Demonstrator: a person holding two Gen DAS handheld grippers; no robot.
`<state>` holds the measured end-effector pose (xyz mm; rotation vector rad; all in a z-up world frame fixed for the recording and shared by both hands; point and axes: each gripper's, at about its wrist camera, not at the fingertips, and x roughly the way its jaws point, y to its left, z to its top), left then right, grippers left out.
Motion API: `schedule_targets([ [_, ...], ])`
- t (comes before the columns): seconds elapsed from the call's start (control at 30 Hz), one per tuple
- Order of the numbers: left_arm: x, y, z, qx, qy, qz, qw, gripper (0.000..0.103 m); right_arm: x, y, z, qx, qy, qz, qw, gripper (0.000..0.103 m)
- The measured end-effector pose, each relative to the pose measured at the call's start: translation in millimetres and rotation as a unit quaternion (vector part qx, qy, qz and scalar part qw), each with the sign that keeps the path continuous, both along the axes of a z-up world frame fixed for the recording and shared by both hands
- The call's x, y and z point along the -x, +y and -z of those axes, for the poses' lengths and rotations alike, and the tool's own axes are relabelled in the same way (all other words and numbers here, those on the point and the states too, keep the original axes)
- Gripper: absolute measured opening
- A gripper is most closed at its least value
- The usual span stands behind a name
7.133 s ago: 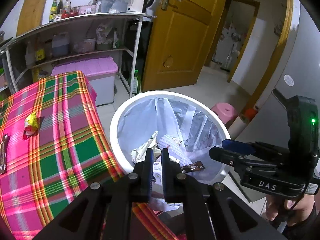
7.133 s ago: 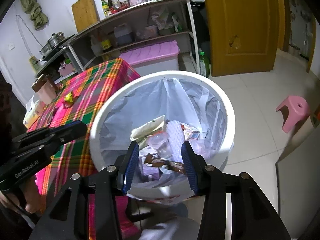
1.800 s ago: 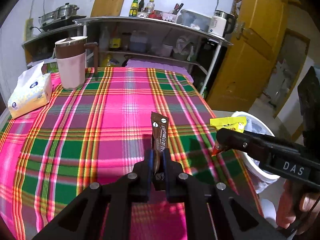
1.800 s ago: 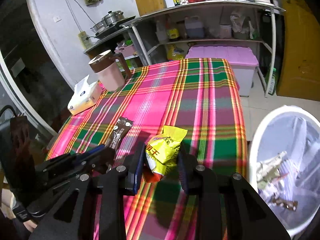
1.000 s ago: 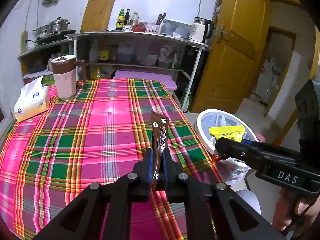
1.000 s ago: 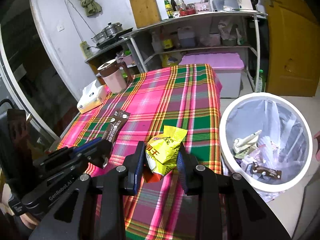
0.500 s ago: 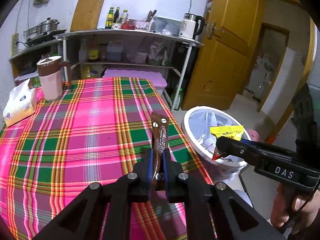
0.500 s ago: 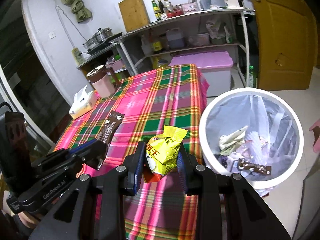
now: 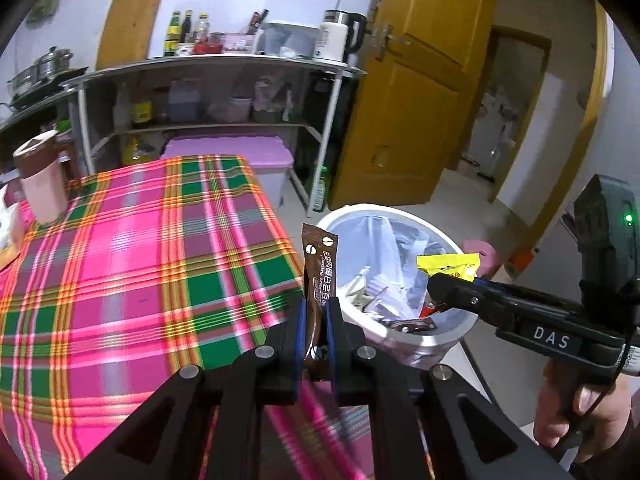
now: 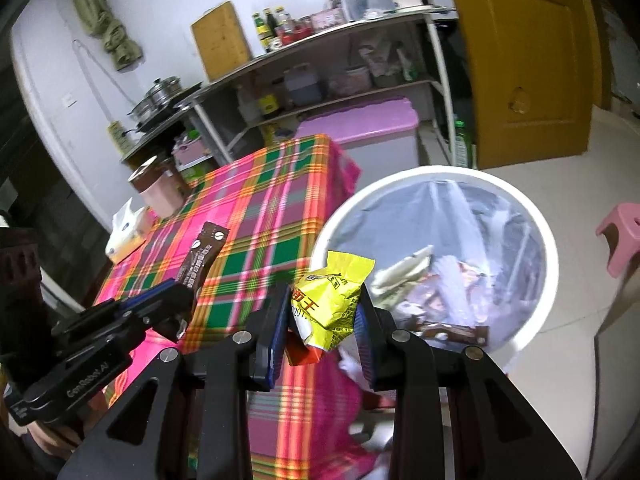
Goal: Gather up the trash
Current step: 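Carry the brown wrapper and yellow bag over the bin with both tools, then open both tools to drop the wrapper and yellow bag into the bin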
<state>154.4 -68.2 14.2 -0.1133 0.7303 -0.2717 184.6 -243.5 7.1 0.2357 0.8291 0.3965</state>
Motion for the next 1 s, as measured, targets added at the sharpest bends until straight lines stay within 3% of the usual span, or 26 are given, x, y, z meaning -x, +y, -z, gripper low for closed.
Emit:
schedule_targets([
  [0.83,-76,-69,32,-0.004,0.038,0.080,0.9961,0.010,-43,-47,36,0.039,0.045,0.045,0.997,0.033],
  [0.93,-82,-74,35,-0.002,0.044,0.084,0.9955,0.010,-47,-49,39,0.042,0.048,0.049,0.997,0.036],
  [1.0,-86,-76,38,0.000,0.051,0.087,0.9949,0.010,-47,-51,40,0.041,0.049,0.051,0.997,0.045],
])
